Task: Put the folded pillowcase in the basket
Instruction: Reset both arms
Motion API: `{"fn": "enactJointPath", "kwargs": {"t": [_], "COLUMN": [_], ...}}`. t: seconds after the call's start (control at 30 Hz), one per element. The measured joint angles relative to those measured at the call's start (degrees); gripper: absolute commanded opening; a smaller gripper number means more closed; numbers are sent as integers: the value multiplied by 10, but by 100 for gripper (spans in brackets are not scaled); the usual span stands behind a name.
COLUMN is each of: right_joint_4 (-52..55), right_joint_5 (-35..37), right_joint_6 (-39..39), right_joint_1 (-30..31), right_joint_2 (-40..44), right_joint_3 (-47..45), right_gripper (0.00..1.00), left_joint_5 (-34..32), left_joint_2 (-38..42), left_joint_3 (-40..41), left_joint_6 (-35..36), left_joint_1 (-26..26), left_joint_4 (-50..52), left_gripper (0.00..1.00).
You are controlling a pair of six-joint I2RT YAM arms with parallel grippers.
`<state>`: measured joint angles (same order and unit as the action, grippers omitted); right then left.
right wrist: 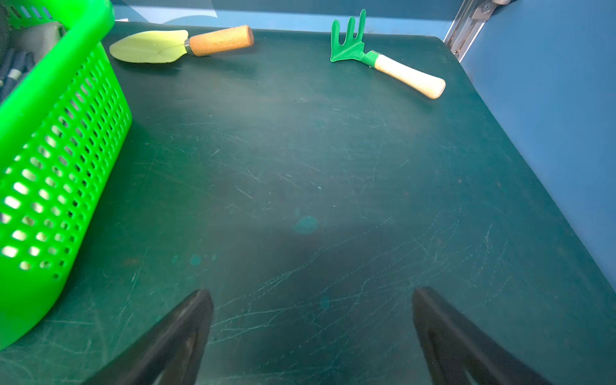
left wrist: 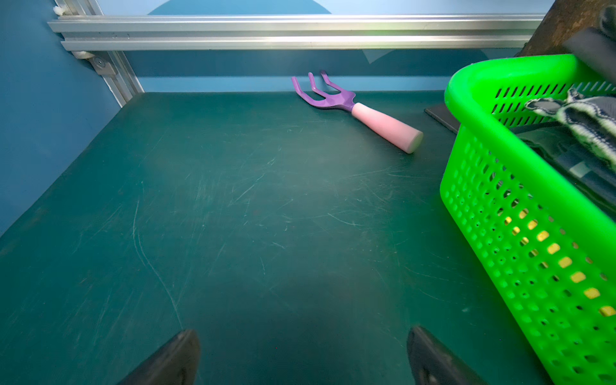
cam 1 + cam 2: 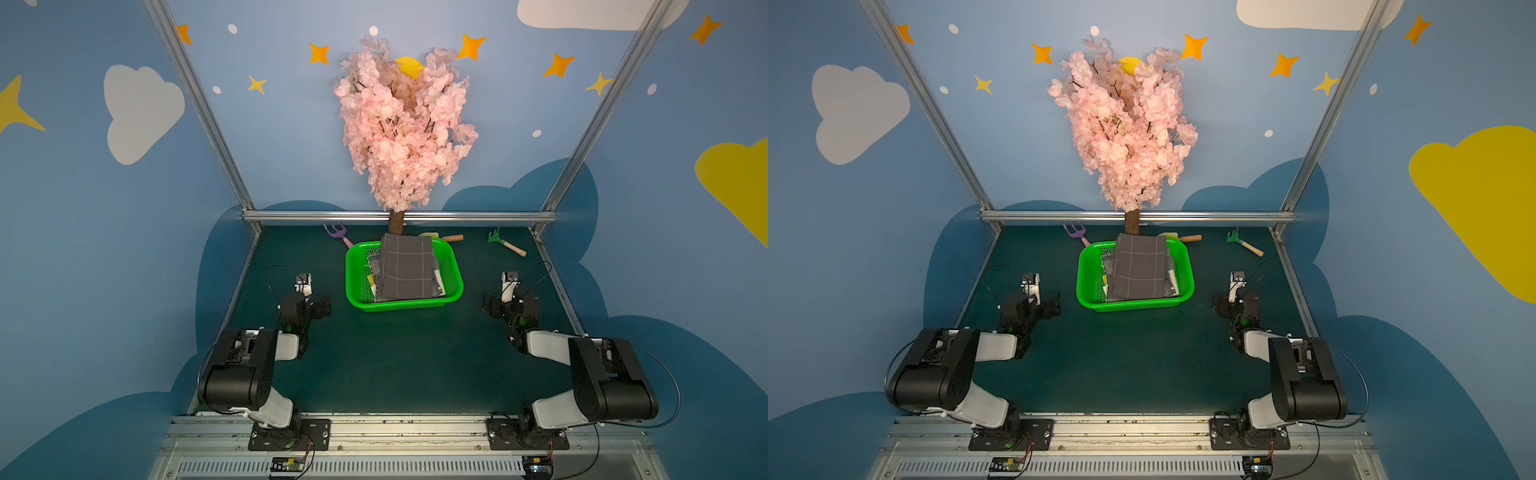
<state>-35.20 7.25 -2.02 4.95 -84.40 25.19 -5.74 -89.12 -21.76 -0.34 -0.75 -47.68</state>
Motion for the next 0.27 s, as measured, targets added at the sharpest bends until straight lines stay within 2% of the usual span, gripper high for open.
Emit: {"fn": "enactJointPath", "kwargs": {"t": [0.27], "right_joint_4": [0], "right_joint_5": [0], "right_joint_6": [0], "right_joint_1": [0], "right_joint_2": [0], "right_joint_3": [0], "right_gripper": [98], "left_joint_5": [12], "left_joint_2": [0], "left_joint_3": [0], "left_joint_6": [0], "left_joint_1": [5], "left_joint_4": [1], "left_gripper": [100]}}
